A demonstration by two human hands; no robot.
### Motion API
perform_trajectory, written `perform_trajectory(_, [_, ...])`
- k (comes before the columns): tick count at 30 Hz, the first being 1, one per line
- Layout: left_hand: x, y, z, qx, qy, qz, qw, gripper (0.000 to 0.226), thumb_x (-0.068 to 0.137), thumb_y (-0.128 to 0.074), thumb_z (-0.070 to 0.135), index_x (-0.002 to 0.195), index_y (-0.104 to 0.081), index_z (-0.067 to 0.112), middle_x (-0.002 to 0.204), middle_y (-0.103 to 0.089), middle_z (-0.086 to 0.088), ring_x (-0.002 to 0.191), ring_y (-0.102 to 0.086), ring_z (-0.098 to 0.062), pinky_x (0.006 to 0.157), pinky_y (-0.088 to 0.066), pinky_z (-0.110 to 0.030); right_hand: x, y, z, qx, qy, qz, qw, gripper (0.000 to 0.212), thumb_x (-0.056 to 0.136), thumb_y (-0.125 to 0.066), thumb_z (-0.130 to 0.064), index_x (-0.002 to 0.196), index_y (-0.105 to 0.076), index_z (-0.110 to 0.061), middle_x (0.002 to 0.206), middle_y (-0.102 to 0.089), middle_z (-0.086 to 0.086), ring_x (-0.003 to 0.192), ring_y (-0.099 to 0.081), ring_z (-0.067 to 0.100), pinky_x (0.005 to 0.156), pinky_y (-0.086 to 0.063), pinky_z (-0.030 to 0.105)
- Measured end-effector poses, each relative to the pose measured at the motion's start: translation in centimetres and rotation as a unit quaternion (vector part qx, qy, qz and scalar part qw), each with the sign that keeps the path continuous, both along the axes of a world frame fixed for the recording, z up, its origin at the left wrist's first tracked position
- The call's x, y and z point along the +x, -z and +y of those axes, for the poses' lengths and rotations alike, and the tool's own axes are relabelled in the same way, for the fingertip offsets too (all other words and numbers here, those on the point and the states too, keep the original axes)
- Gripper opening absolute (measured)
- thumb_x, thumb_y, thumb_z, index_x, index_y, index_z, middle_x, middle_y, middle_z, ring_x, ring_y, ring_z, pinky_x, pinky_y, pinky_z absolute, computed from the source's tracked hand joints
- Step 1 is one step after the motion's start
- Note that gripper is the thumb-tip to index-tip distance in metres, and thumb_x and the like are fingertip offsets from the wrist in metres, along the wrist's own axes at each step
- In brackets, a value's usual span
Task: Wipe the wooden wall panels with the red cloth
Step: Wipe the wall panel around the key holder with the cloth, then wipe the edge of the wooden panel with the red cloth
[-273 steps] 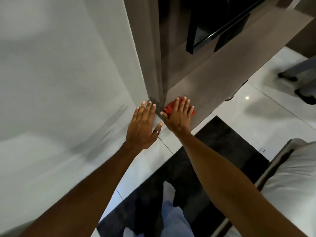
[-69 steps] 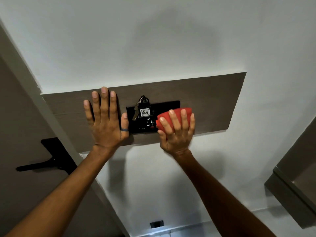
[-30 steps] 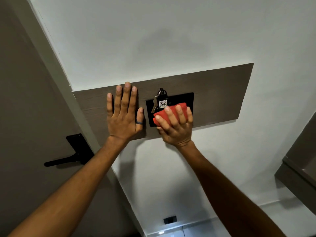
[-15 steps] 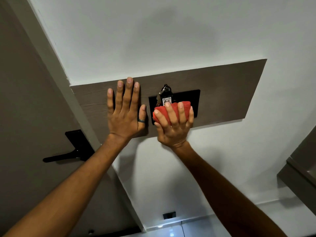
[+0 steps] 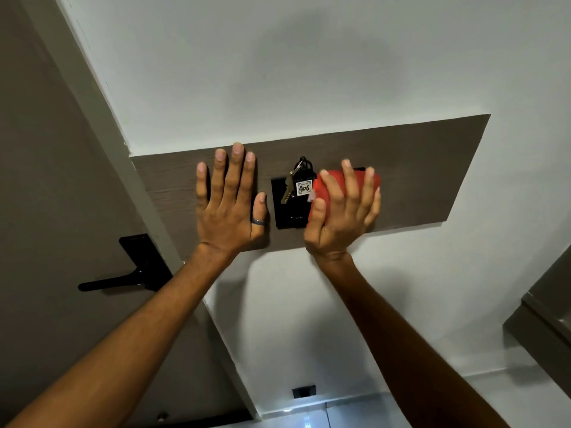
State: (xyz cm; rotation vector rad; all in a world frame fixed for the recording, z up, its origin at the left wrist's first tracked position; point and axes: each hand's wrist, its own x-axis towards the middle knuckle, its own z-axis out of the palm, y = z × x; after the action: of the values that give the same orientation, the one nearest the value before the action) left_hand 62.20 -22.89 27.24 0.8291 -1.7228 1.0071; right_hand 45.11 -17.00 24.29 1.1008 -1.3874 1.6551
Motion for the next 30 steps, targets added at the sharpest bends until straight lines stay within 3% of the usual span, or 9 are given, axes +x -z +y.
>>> perform_trajectory(3, [0.0, 0.2, -0.1, -0.003, 0.004, -0.003, 1.000, 0.069, 0.104, -0.040, 0.037, 0.161, -0.018, 0.007, 0.171, 0.005, -0.003, 0.158, 0.003, -0.024, 0.130, -0.001, -0.047, -1.7, -1.1, -0.1, 0.010, -0.001, 0.090, 0.996, 0.043, 0.102, -0.039, -0.039, 0.132, -0.067, -0.027, 0.147, -0.060, 0.004, 0.148, -0.041, 0.035, 0.118, -0.033, 0.061])
perform_trajectory(8, [0.0, 0.4, -0.1, 0.003, -0.003, -0.001, 1.000, 0.068, 0.104, -0.039, 0.036, 0.162, -0.018, 0.008, 0.172, 0.002, -0.004, 0.158, 0.001, -0.025, 0.130, -0.002, -0.048, -4.8, 2.9, -0.5, 0.030, 0.056, 0.183, 0.981, 0.044, 0.104, -0.041, -0.044, 0.144, -0.051, -0.029, 0.150, -0.052, 0.005, 0.148, -0.039, 0.037, 0.115, -0.038, 0.060])
perform_trajectory(10, [-0.1, 0.4, -0.2, -0.008, -0.012, -0.011, 1.000, 0.067, 0.104, -0.039, 0.036, 0.162, -0.019, 0.008, 0.172, -0.001, -0.005, 0.159, -0.001, -0.025, 0.130, -0.003, -0.048, -6.1, 2.3, -0.7, 0.027, 0.064, 0.217, 0.974, 0.043, 0.103, -0.048, -0.044, 0.142, -0.053, -0.028, 0.150, -0.053, 0.006, 0.145, -0.043, 0.038, 0.113, -0.041, 0.061])
perform_trajectory(15, [-0.2, 0.0, -0.2, -0.007, -0.007, -0.008, 1.000, 0.066, 0.105, -0.039, 0.036, 0.162, -0.020, 0.008, 0.171, -0.002, -0.005, 0.159, 0.000, -0.025, 0.130, -0.001, -0.047, -6.2, -1.1, 0.4, 0.044, 0.047, 0.194, 0.979, 0.040, 0.100, -0.057, -0.041, 0.137, -0.063, -0.027, 0.145, -0.061, 0.006, 0.142, -0.047, 0.037, 0.110, -0.043, 0.063])
perform_trajectory(19, [0.1, -0.5, 0.1, 0.013, 0.001, 0.005, 1.000, 0.064, 0.106, -0.038, 0.032, 0.161, -0.022, 0.005, 0.167, -0.021, -0.015, 0.158, 0.000, -0.024, 0.129, 0.000, -0.046, -6.0, -0.9, 0.6, 0.070, 0.036, 0.214, 0.974, 0.038, 0.102, -0.055, -0.036, 0.137, -0.063, -0.025, 0.145, -0.061, 0.005, 0.142, -0.046, 0.035, 0.110, -0.044, 0.062])
perform_trajectory(22, [-1.8, 0.3, 2.6, 0.100, 0.064, 0.076, 0.990, 0.061, 0.106, -0.035, 0.028, 0.159, -0.024, -0.001, 0.162, -0.027, -0.026, 0.157, -0.003, -0.026, 0.129, -0.002, -0.049, -8.1, 1.4, 2.1, 0.098, 0.035, 0.239, 0.965, 0.040, 0.101, -0.057, -0.026, 0.141, -0.060, -0.023, 0.148, -0.059, 0.005, 0.143, -0.048, 0.033, 0.106, -0.047, 0.055])
perform_trajectory(24, [-3.6, 2.6, 5.3, 0.130, 0.108, 0.097, 0.981, 0.061, 0.104, -0.038, 0.026, 0.156, -0.027, -0.005, 0.161, -0.028, -0.029, 0.157, -0.006, -0.029, 0.128, -0.006, -0.052, -9.7, 3.8, 4.1, 0.131, 0.025, 0.223, 0.966, 0.042, 0.102, -0.059, -0.020, 0.143, -0.058, -0.022, 0.150, -0.057, 0.005, 0.143, -0.049, 0.030, 0.102, -0.049, 0.049])
perform_trajectory(27, [-8.2, 7.3, 9.6, 0.165, 0.162, 0.002, 0.973, 0.063, 0.102, -0.042, 0.030, 0.155, -0.030, -0.002, 0.159, -0.031, -0.026, 0.158, -0.008, -0.030, 0.129, -0.007, -0.051, -14.0, 7.4, 6.6, 0.232, -0.035, 0.138, 0.962, 0.037, 0.107, -0.049, -0.021, 0.144, -0.055, -0.019, 0.152, -0.055, 0.006, 0.144, -0.048, 0.029, 0.105, -0.048, 0.047])
perform_trajectory(30, [-14.7, 10.6, 12.3, 0.238, 0.181, -0.059, 0.952, 0.064, 0.103, -0.040, 0.037, 0.156, -0.031, 0.001, 0.163, -0.028, -0.021, 0.158, -0.008, -0.028, 0.130, -0.007, -0.048, -18.0, 9.9, 9.8, 0.267, -0.140, -0.022, 0.953, 0.033, 0.109, -0.045, -0.023, 0.139, -0.056, -0.015, 0.142, -0.061, 0.004, 0.136, -0.054, 0.020, 0.111, -0.048, 0.045])
